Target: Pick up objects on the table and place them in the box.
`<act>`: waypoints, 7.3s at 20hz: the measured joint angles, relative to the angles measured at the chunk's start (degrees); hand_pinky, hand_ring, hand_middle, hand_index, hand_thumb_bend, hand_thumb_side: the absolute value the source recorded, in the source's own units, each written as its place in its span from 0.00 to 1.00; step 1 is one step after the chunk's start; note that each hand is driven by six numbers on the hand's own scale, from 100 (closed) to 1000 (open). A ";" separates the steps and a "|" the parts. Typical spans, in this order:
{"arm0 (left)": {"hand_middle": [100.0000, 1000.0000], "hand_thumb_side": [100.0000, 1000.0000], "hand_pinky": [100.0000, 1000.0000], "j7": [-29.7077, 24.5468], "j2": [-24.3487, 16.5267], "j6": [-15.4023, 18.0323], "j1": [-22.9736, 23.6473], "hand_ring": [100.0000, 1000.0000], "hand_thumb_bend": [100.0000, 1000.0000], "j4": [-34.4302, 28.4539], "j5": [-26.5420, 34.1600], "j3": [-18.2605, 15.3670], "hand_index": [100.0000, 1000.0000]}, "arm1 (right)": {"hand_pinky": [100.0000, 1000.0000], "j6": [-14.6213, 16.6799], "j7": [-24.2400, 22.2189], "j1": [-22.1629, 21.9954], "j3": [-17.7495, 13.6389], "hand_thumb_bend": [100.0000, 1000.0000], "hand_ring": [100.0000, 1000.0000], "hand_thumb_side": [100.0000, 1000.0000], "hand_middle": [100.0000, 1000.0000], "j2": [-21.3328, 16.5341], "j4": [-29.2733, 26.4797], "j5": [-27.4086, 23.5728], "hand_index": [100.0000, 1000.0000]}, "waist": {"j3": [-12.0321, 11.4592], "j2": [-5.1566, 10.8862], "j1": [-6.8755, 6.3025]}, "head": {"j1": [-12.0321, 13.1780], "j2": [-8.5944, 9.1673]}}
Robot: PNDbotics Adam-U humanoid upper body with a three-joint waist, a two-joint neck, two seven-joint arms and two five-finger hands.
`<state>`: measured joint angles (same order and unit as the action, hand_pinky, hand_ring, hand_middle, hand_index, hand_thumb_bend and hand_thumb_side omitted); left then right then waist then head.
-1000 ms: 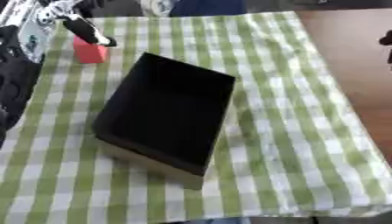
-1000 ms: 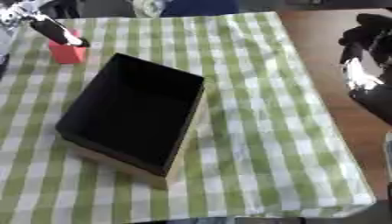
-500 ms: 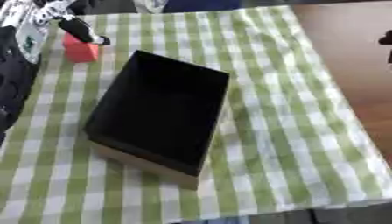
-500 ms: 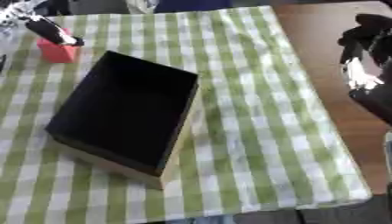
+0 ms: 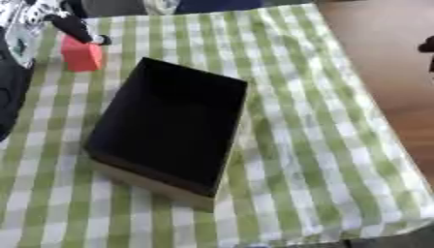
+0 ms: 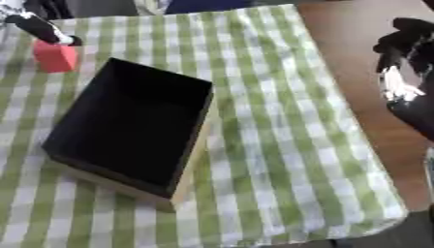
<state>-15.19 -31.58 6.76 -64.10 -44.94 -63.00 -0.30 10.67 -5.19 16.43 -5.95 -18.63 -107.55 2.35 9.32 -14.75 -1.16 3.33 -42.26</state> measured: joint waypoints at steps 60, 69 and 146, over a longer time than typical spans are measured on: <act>0.60 0.05 0.79 -10.62 -4.74 3.52 1.77 0.68 0.52 6.01 -3.28 -2.42 0.80 | 0.82 0.29 -1.19 0.70 -0.01 0.00 0.67 0.28 0.58 -0.35 0.20 0.00 0.80 | 2.08 -2.59 -0.88 | 0.00 0.81; 0.42 0.00 0.75 -9.81 -4.73 2.86 1.87 0.56 0.34 5.94 -2.65 -2.45 0.68 | 0.82 0.40 -1.35 0.71 -0.01 0.00 0.67 0.28 0.58 -0.35 0.49 -0.01 0.80 | 1.88 -2.54 -0.80 | -0.01 0.84; 0.47 0.04 0.75 -26.61 -6.68 14.86 4.52 0.60 0.41 -36.03 36.18 28.03 0.72 | 0.83 0.35 -2.59 0.18 0.31 0.00 0.67 0.32 0.59 -0.33 1.26 -0.94 0.80 | -0.19 0.61 -1.57 | -0.70 0.45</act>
<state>-41.80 -38.26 21.62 -59.58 -80.97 -26.82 27.73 11.02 -7.78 16.61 -5.65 -18.96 -106.29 1.41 9.13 -14.15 -2.73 2.62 -41.81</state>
